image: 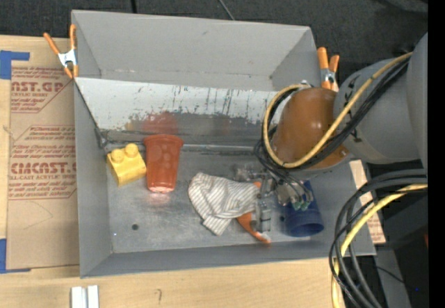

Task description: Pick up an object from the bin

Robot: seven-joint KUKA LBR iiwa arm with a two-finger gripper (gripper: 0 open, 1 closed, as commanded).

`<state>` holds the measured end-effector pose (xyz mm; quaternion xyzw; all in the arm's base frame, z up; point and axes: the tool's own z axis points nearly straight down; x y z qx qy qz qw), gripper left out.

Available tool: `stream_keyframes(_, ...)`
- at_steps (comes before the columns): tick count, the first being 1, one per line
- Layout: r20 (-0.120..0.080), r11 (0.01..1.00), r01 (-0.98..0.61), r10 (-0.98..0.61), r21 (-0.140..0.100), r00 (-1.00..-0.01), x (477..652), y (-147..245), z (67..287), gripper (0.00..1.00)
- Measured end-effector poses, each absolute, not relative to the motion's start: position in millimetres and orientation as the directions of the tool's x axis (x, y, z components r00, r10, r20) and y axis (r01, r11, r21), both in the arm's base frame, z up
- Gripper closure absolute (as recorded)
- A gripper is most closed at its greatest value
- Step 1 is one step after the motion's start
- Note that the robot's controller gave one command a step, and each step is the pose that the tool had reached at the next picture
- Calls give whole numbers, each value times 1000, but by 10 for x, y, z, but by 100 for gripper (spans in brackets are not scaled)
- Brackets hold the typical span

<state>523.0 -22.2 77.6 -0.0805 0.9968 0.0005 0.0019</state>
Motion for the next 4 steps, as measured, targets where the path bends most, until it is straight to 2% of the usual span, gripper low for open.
stream_keyframes(1,1,985,-170,-170,0,-985,4955,-183,519,100)
stream_keyframes(3,6,985,-173,-173,1,-985,4965,-181,568,100)
stream_keyframes(4,5,985,-172,-172,0,-985,4957,-182,705,100)
